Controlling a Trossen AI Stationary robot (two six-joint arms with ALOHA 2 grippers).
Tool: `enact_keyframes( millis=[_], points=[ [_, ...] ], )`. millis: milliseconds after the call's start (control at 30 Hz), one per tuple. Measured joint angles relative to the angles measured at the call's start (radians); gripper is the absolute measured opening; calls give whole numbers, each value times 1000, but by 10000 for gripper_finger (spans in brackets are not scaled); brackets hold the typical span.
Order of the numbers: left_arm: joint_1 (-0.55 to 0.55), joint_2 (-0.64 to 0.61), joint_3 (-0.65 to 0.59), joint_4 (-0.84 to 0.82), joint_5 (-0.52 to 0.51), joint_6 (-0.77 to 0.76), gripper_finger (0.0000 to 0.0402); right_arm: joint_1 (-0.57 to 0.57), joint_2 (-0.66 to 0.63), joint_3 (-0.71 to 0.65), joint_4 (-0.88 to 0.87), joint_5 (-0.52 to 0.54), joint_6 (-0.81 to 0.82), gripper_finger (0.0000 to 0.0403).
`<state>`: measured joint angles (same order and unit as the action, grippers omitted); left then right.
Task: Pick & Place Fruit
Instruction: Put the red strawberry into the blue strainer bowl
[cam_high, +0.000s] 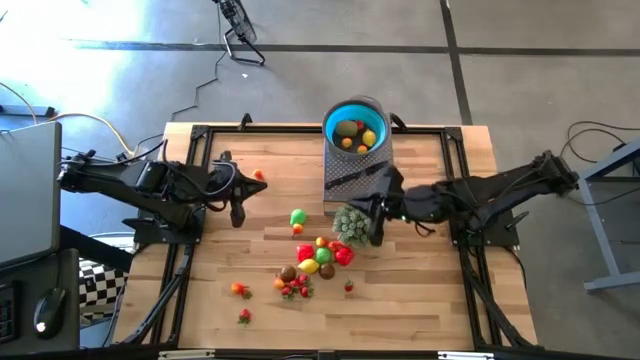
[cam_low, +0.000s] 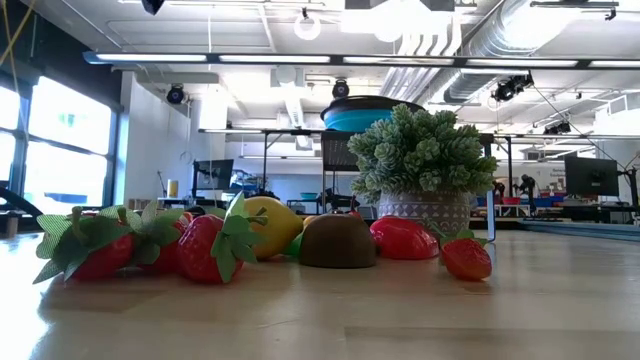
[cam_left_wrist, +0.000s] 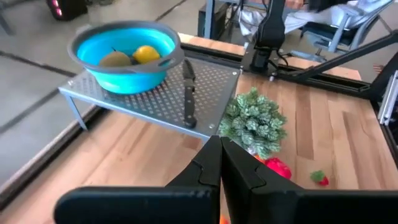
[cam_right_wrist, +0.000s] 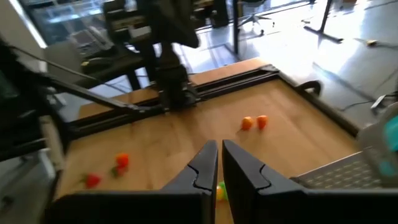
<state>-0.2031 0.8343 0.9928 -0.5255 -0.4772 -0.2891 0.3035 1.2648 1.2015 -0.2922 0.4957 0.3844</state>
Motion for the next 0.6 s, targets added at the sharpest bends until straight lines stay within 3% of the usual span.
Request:
enact_keyframes(
  millis=[300, 467, 600],
  points=[
    [0, 62, 0, 0, 25, -84, 0, 141, 10, 0, -16, 4, 62, 7],
    [0, 101, 0, 0, 105, -112, 0, 186, 27, 0, -20, 4, 69, 3],
    [0, 129, 0, -1, 124, -112, 0, 202, 40, 0, -65, 3, 167, 3]
  ],
)
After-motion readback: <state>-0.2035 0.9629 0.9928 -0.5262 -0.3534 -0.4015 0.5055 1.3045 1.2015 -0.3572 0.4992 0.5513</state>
